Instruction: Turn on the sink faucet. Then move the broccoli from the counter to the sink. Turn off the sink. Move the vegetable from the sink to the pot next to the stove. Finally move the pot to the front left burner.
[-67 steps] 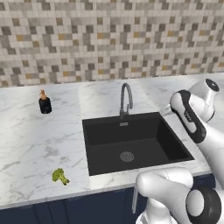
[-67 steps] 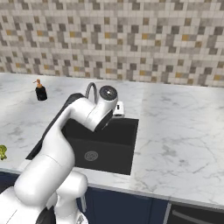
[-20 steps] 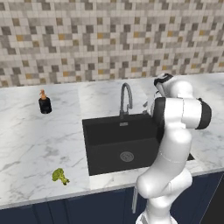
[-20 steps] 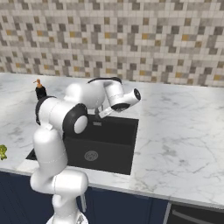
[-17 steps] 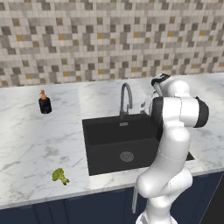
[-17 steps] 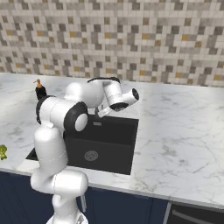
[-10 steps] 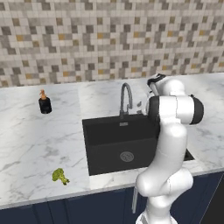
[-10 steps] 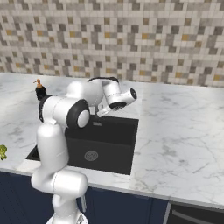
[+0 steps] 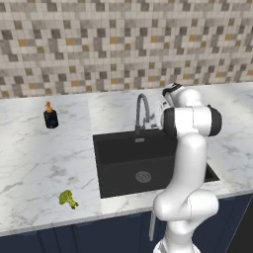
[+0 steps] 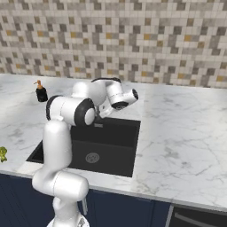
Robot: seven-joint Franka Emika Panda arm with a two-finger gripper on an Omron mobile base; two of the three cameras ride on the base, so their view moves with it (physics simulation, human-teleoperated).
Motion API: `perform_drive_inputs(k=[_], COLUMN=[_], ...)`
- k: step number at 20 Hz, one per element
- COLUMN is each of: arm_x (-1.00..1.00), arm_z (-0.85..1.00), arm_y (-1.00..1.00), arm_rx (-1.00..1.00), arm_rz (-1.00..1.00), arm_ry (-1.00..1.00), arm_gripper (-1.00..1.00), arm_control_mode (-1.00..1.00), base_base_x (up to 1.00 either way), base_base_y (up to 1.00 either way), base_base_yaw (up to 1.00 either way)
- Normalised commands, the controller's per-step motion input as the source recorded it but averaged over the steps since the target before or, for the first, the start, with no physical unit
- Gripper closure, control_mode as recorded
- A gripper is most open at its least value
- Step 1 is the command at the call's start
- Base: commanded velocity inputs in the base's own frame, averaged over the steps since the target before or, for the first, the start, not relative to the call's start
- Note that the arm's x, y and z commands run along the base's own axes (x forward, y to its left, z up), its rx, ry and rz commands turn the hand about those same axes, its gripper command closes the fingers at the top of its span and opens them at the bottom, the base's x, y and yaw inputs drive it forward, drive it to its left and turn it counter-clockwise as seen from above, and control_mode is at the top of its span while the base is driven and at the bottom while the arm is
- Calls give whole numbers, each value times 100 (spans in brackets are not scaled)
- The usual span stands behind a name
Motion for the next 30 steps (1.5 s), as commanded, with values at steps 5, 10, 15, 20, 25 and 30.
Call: perform_drive_inputs(k=[5,10,15,20,25,30], arm_x=[37,23,12,2,4,5], arm_z=[-7,-9,-12,-14,-11,-11], arm_y=[4,5,11,22,25,21], arm_rx=[1,0,0,0,0,0], arm_rz=[9,8,6,4,1,0], arm_ry=[0,0,0,0,2,2], arm_gripper=[-100,-100,-100,-100,-100,-100], arm_control_mode=[-100,-100,-100,-100,-100,-100], base_base_x=[0,0,0,0,0,0], base_base_y=[0,0,0,0,0,0], base_base_yaw=[0,0,0,0,0,0])
